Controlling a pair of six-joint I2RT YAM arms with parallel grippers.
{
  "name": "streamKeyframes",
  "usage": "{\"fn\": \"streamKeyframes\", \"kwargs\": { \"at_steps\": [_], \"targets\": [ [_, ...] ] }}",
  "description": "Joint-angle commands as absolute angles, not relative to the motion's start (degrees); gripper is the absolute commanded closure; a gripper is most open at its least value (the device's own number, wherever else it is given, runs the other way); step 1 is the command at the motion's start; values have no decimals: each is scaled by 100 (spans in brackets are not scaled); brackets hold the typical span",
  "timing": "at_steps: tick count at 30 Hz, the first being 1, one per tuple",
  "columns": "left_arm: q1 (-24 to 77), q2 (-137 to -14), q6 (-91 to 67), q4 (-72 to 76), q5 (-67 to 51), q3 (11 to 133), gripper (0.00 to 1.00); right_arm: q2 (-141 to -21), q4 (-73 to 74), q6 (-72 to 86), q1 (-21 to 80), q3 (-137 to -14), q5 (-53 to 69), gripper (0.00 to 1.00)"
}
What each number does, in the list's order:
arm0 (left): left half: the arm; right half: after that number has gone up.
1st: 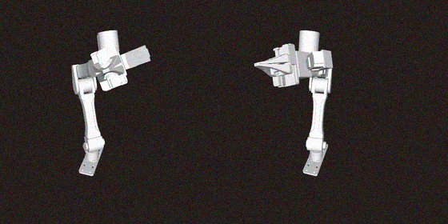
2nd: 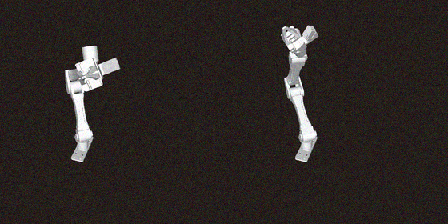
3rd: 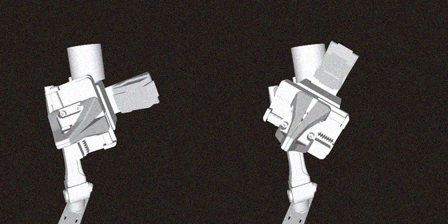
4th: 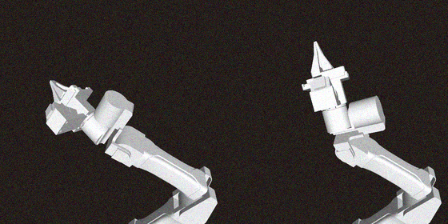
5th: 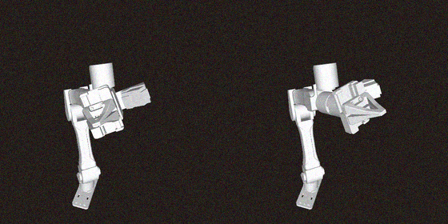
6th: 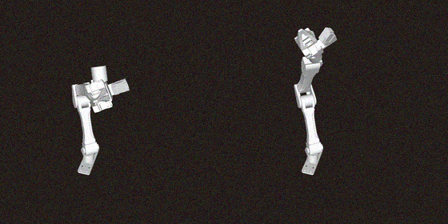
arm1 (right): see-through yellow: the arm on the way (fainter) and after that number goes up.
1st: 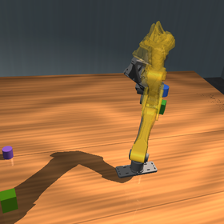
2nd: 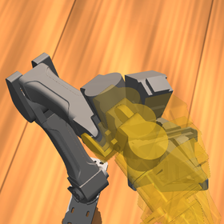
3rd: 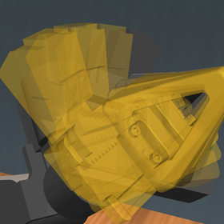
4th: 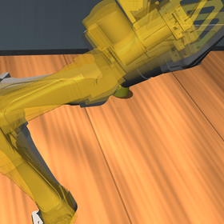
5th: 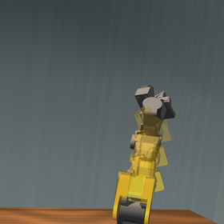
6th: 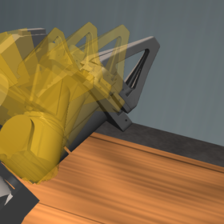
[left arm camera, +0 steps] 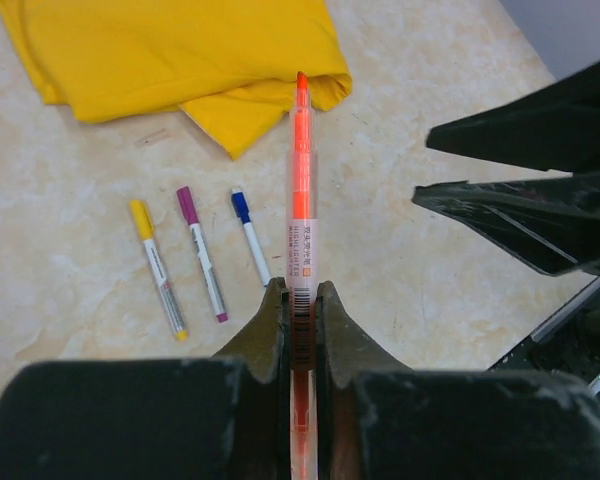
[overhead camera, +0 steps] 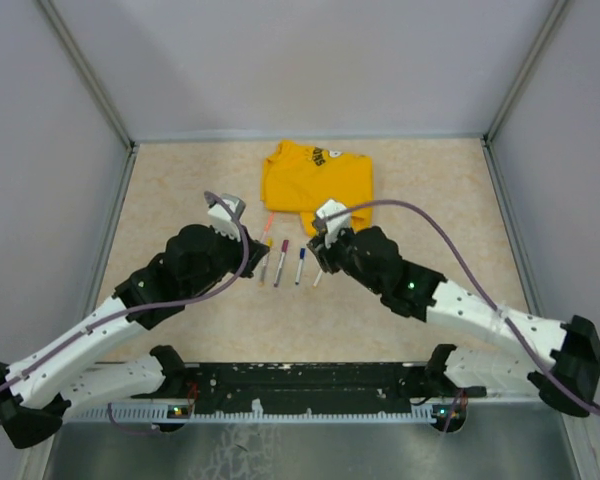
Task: Insert the pens into the pen caps
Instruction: Pick up the pen cap from the center of the board.
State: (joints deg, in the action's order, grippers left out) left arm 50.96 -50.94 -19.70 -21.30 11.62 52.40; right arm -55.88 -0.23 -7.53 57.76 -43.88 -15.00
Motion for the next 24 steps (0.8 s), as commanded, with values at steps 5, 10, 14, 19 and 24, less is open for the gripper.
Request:
{"fn": "streamKeyframes", "kwargs": {
  "at_steps": [5, 10, 14, 19, 24],
  "targets": [
    [5087, -4519, -2140, -2128, 1710, 4970, 100, -7527, 897, 1081, 4825, -6090, -437, 63],
    [5081, -4296, -2244, -2215, 1755, 4856, 100, -8600, 919, 1278, 4575, -6766, -454, 63],
    [5085, -4222, -2225, -2617, 1826, 5013, 100, -9611, 1224, 1205, 4439, -7688, -446, 62],
    [5081, -3891, -2322, -2930, 1986, 4996, 100, -10584, 1397, 1851, 4281, -8520, -625, 62],
    [5088, -3691, -2327, -3100, 2118, 4966, 100, -11259, 1451, 2786, 4280, -9142, -1327, 62]
  ]
}}
